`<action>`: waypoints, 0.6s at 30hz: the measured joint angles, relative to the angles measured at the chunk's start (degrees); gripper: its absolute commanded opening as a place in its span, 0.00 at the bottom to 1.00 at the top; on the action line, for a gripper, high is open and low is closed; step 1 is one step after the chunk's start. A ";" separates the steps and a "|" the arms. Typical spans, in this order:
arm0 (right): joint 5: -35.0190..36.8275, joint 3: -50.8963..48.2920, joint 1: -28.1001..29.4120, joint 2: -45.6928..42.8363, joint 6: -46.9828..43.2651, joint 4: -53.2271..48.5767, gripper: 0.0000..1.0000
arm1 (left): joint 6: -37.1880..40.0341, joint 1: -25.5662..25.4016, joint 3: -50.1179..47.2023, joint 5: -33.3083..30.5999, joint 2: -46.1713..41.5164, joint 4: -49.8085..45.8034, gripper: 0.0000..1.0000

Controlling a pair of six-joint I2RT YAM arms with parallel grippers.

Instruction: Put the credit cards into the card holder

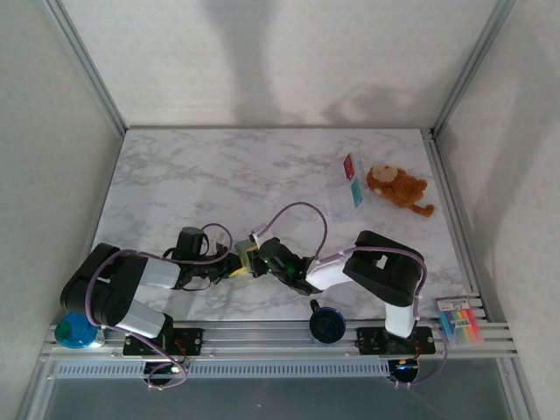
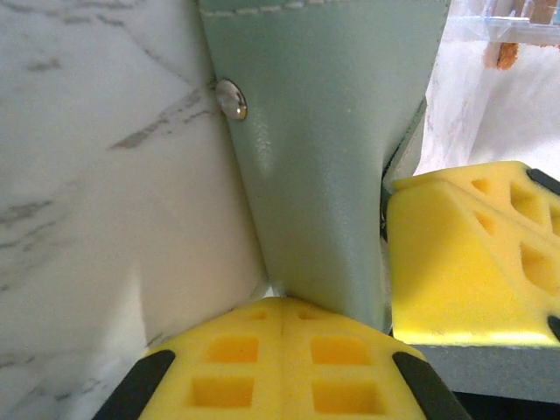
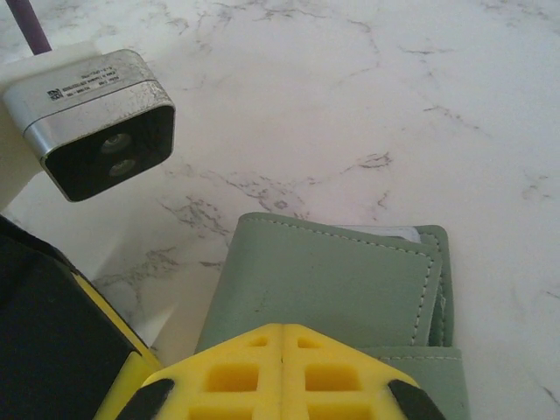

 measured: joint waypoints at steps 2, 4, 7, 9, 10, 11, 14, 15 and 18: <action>1.88 0.04 0.70 0.20 -0.20 -0.02 0.00 | 0.22 0.17 0.26 0.31 0.09 -0.55 0.00; 3.28 -0.02 1.20 0.26 -0.20 0.09 0.00 | 0.46 0.33 0.57 0.61 0.17 -1.16 0.00; 5.31 -0.94 1.88 0.63 -0.15 2.05 0.00 | 0.81 0.52 0.90 0.96 0.31 -1.90 0.00; 6.32 -1.38 2.25 1.11 -0.20 3.74 0.00 | 0.81 0.63 1.11 1.16 0.37 -2.38 0.00; 6.56 -1.36 2.34 1.16 -0.24 3.93 0.00 | 0.83 0.63 1.20 1.16 0.35 -2.56 0.00; 6.71 -1.33 2.38 0.98 -0.22 3.93 0.00 | 0.83 0.66 1.31 1.14 0.24 -2.86 0.00; 6.60 -0.13 2.43 -0.15 -0.17 0.92 0.01 | 1.01 1.18 1.49 -0.33 -0.92 -4.48 0.00; 6.05 0.85 2.45 -1.09 -0.17 -1.88 0.06 | 1.14 1.70 1.68 -1.64 -1.75 -5.66 0.00; 3.34 3.23 2.93 -4.20 0.00 -11.96 0.07 | 1.60 3.67 2.75 -6.34 -5.07 -9.68 0.00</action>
